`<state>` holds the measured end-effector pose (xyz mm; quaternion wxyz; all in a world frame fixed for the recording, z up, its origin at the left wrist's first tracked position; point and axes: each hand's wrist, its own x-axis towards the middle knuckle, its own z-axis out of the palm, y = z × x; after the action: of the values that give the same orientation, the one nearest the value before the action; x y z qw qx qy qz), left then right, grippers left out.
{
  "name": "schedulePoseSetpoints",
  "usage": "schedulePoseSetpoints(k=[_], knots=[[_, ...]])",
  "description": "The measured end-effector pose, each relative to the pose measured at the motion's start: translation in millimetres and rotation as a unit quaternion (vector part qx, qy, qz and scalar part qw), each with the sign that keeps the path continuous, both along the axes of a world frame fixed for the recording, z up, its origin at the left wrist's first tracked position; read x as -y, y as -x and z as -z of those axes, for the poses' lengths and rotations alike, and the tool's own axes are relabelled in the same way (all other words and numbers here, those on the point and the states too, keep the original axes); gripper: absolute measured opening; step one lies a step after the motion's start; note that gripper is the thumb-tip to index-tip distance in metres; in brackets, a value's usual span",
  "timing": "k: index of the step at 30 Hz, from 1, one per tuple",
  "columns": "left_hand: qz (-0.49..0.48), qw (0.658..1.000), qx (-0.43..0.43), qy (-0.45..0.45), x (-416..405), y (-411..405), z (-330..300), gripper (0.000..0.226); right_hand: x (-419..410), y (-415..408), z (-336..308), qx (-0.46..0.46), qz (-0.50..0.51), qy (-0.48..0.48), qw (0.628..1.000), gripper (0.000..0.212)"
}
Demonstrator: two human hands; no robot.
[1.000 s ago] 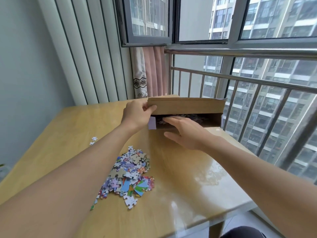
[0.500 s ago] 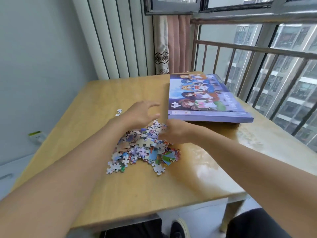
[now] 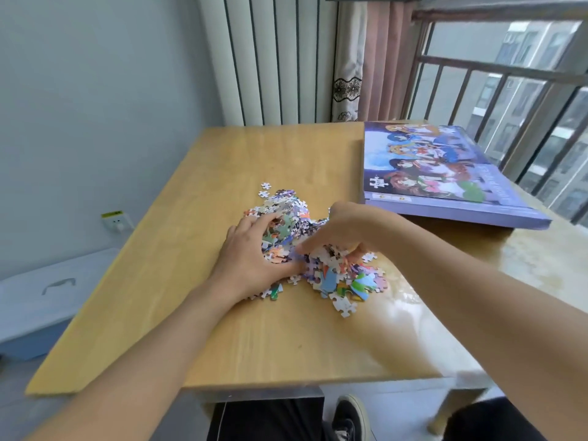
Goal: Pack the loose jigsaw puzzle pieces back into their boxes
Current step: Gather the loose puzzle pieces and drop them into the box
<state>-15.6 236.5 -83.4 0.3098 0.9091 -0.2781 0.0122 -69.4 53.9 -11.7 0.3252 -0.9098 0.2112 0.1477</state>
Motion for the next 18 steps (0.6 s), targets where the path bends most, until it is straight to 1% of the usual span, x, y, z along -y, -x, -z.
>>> schedulePoseSetpoints(k=[2, 5, 8, 9, 13, 16, 18], knots=[[0.012, 0.998, 0.008, 0.058, 5, -3, 4, 0.088, 0, -4, 0, -0.002, 0.014, -0.017, 1.000, 0.057], [0.026, 0.993, 0.005, 0.115, 13, -3, 3, 0.080, 5, -8, 2, 0.011, 0.043, -0.046, 0.998, 0.056], [0.019, 0.987, -0.007, 0.160, 22, -2, -1, 0.076, 9, -11, 5, 0.033, 0.075, -0.137, 0.987, 0.071], [0.020, 0.984, -0.014, 0.176, 25, -2, -2, 0.073, 11, -13, 7, 0.038, 0.084, -0.161, 0.983, 0.073], [0.042, 0.976, -0.029, 0.210, 36, -3, -7, 0.063, 16, -15, 6, 0.068, 0.112, -0.227, 0.965, 0.061], [0.049, 0.969, -0.036, 0.238, 37, -5, -8, 0.059, 20, -13, 8, 0.088, 0.131, -0.258, 0.953, 0.051], [0.052, 0.967, -0.034, 0.247, 34, -8, -9, 0.058, 21, -9, 10, 0.095, 0.141, -0.287, 0.943, 0.049]])
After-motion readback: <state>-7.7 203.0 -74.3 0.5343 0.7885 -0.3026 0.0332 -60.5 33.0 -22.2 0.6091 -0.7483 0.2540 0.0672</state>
